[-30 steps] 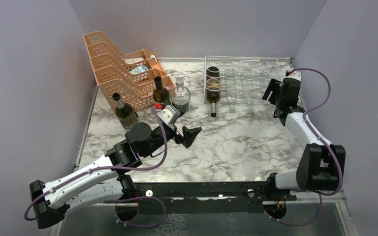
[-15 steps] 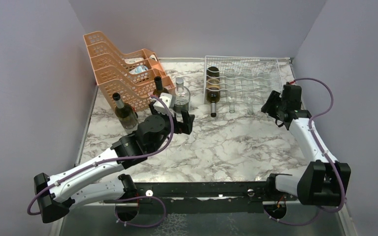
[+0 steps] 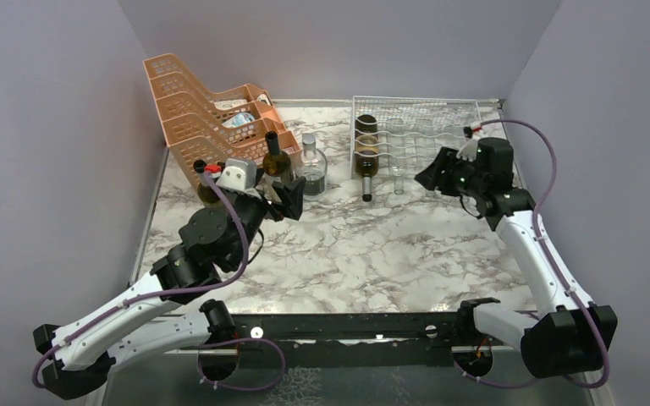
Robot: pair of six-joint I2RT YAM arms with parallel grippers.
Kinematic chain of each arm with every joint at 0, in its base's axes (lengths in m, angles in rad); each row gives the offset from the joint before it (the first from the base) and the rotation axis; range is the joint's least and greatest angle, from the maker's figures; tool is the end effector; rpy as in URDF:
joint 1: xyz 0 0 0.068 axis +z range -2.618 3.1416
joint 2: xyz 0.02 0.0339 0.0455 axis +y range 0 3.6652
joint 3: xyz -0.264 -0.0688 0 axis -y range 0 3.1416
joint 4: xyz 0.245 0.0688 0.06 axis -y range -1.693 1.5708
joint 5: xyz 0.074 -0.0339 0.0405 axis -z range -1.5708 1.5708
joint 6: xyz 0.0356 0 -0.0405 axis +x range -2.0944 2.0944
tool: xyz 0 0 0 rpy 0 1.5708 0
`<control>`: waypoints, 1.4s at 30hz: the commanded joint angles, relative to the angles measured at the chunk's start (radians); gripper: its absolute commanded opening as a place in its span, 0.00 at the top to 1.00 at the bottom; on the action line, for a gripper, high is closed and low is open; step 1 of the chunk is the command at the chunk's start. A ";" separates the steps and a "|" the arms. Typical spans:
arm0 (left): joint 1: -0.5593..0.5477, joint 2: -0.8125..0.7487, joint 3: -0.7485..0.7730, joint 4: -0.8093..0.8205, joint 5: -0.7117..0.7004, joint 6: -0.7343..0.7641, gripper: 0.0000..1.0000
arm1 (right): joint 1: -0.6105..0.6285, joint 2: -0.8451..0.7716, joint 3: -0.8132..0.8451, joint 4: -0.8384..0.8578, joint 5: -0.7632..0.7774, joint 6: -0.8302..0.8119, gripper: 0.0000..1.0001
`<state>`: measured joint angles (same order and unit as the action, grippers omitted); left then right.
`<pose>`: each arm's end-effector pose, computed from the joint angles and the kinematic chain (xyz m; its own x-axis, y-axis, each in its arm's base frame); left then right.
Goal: Put the wine bottle on the wine rack
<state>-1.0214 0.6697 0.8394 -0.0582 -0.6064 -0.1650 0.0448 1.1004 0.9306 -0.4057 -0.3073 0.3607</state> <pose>0.0941 -0.1148 0.3894 -0.0092 -0.2434 -0.9699 0.4091 0.8841 -0.2258 0.2418 0.0216 0.3078 -0.6133 0.3092 -0.7268 -0.0852 0.8889 0.4501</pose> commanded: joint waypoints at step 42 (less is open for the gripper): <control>-0.002 0.015 0.147 -0.201 -0.085 -0.018 0.01 | 0.716 0.938 1.034 -0.057 0.457 -0.179 0.60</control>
<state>-1.0214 0.6918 0.9863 -0.2470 -0.7036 -0.1730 0.7536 2.0224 1.9358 -0.4473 0.1139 0.2127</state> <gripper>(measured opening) 0.990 0.470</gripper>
